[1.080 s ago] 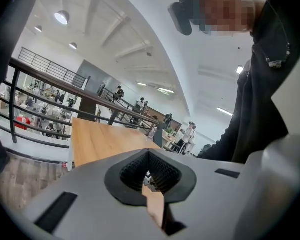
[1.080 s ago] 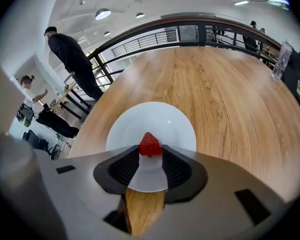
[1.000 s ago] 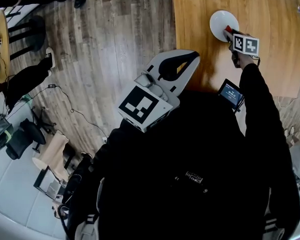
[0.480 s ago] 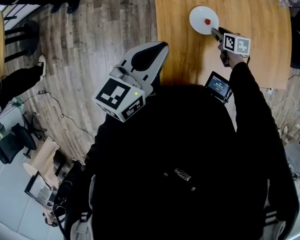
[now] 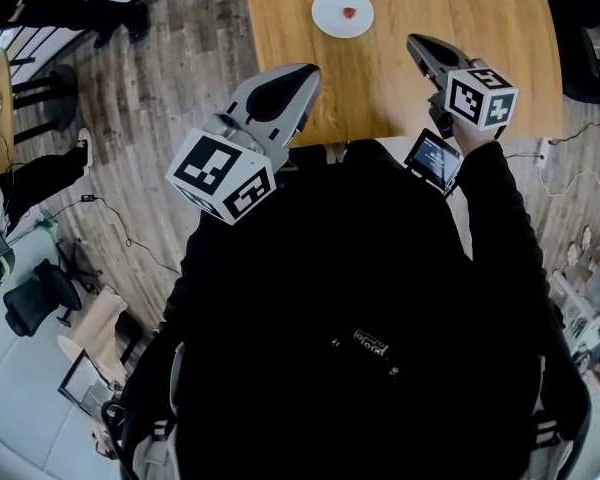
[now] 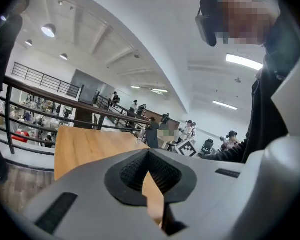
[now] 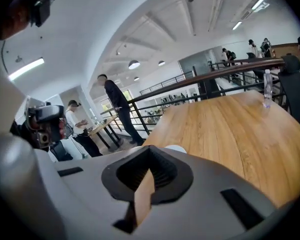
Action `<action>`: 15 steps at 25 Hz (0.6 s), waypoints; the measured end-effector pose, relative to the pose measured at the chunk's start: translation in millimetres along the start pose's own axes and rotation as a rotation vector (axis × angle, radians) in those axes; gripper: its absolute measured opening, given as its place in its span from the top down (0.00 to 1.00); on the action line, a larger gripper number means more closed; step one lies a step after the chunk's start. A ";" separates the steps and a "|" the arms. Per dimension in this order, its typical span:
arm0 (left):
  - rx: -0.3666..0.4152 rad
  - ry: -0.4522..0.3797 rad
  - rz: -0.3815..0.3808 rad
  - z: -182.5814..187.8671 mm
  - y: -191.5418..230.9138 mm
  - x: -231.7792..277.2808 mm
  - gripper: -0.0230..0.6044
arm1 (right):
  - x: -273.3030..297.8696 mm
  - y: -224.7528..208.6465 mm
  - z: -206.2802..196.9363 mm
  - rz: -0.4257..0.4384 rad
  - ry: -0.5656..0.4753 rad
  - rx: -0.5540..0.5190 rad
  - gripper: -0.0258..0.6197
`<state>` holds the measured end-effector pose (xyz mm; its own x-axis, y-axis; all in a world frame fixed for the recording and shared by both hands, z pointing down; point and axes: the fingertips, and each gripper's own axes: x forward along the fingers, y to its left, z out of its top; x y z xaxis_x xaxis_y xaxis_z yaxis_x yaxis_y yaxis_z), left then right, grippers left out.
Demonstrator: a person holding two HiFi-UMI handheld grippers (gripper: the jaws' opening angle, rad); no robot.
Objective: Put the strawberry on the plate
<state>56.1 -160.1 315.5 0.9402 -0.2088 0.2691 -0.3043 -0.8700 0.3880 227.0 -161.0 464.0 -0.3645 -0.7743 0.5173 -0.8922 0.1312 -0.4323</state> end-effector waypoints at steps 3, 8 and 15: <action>0.021 -0.021 -0.009 18.2 -12.4 15.6 0.97 | -33.8 24.0 31.4 0.062 -0.053 -0.038 0.93; 0.099 -0.046 -0.031 23.0 -47.8 35.1 0.97 | -92.4 49.9 49.2 0.090 -0.145 -0.100 0.93; 0.090 -0.089 -0.092 44.3 -109.1 41.3 0.97 | -166.2 80.6 75.1 0.132 -0.269 -0.068 0.93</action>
<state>134.9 -93.7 245.2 0.9745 -0.1616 0.1556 -0.2051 -0.9228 0.3263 235.7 -68.3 287.7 -0.4033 -0.8825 0.2418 -0.8607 0.2760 -0.4279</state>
